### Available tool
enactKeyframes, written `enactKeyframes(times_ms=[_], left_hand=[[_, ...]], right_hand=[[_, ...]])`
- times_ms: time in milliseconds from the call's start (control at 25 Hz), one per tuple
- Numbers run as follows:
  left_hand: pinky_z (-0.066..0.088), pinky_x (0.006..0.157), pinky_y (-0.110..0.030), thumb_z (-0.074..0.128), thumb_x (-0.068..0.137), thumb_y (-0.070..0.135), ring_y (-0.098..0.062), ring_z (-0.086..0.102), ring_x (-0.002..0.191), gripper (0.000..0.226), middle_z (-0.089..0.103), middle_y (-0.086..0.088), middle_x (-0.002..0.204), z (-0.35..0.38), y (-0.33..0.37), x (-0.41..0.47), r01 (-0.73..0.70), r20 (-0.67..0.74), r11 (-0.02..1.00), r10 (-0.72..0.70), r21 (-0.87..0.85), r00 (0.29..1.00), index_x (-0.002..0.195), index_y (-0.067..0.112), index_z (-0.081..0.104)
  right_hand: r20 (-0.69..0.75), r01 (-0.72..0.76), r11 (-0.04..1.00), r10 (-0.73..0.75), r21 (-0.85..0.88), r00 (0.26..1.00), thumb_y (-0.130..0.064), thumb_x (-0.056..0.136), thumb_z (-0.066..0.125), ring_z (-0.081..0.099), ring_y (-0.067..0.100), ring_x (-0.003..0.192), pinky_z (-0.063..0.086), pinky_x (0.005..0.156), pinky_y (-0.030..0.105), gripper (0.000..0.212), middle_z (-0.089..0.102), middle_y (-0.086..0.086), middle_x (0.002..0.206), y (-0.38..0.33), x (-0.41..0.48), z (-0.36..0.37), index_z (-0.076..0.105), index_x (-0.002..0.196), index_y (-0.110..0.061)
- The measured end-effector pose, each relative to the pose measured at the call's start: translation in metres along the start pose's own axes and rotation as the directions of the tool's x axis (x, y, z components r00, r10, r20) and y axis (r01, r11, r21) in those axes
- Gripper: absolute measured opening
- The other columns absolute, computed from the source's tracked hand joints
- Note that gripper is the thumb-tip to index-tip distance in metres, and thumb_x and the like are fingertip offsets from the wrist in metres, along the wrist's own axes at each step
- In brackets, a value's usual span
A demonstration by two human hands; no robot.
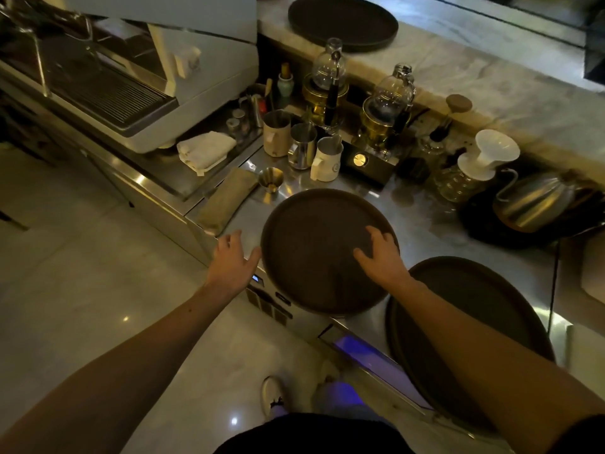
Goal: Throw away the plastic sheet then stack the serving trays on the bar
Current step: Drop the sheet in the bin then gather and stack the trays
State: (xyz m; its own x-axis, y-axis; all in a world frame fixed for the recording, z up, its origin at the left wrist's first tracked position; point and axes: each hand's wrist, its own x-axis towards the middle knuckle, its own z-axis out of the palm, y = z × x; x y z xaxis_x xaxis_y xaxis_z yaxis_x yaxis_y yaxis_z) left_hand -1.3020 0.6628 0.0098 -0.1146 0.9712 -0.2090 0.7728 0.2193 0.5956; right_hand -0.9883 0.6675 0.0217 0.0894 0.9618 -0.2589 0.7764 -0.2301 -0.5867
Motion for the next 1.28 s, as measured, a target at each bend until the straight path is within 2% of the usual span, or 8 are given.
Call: enactKeyframes(times_ms=[240,640,840,960,1280], left_hand=[[0.04,0.102,-0.047,0.051,0.094,0.042,-0.039,0.039,0.132,0.068,0.034,-0.024,0.147,0.019,0.004,0.025,0.023,0.07,1.0,-0.024,0.011,0.997,0.148,0.008,0.028],[0.04,0.102,-0.051,0.054,0.093,0.044,-0.044,0.042,0.129,0.074,0.038,-0.027,0.143,0.042,0.026,0.065,0.18,0.217,0.968,-0.217,0.175,0.952,0.149,0.007,0.024],[0.044,0.099,-0.049,0.061,0.09,0.042,-0.04,0.047,0.124,0.07,0.042,-0.023,0.138,0.057,0.044,0.074,0.27,0.235,0.956,-0.29,0.114,0.928,0.143,0.01,0.028],[0.042,0.102,-0.05,0.071,0.082,0.043,-0.039,0.04,0.129,0.082,0.038,-0.021,0.14,0.063,0.051,0.079,0.322,0.244,0.944,-0.33,0.073,0.912,0.143,0.011,0.027],[0.043,0.101,-0.05,0.083,0.07,0.037,-0.038,0.042,0.126,0.096,0.04,-0.02,0.138,0.05,0.043,0.089,0.25,0.187,0.961,-0.27,0.121,0.945,0.145,0.017,0.027]], right_hand=[[0.012,-0.04,0.998,0.041,-0.047,0.999,-0.038,0.092,0.057,0.042,0.038,0.131,0.04,0.107,0.048,0.07,0.03,0.018,0.15,0.023,0.039,-0.002,0.024,0.151,-0.019],[0.083,-0.199,0.965,0.215,-0.173,0.973,-0.04,0.084,0.066,0.041,0.042,0.125,0.044,0.096,0.052,0.075,0.037,0.019,0.137,0.088,0.099,-0.013,0.027,0.146,-0.024],[0.125,-0.213,0.972,0.225,-0.102,0.966,-0.038,0.08,0.072,0.052,0.037,0.115,0.049,0.088,0.043,0.079,0.037,0.017,0.135,0.094,0.107,-0.009,0.027,0.144,-0.024],[0.115,-0.238,0.966,0.248,-0.098,0.962,-0.038,0.077,0.075,0.051,0.037,0.116,0.05,0.091,0.045,0.085,0.04,0.016,0.133,0.093,0.108,-0.005,0.025,0.145,-0.025],[0.033,-0.253,0.966,0.254,-0.046,0.967,-0.04,0.075,0.078,0.047,0.034,0.122,0.047,0.097,0.047,0.084,0.041,0.012,0.137,0.08,0.105,-0.002,0.029,0.143,-0.027]])
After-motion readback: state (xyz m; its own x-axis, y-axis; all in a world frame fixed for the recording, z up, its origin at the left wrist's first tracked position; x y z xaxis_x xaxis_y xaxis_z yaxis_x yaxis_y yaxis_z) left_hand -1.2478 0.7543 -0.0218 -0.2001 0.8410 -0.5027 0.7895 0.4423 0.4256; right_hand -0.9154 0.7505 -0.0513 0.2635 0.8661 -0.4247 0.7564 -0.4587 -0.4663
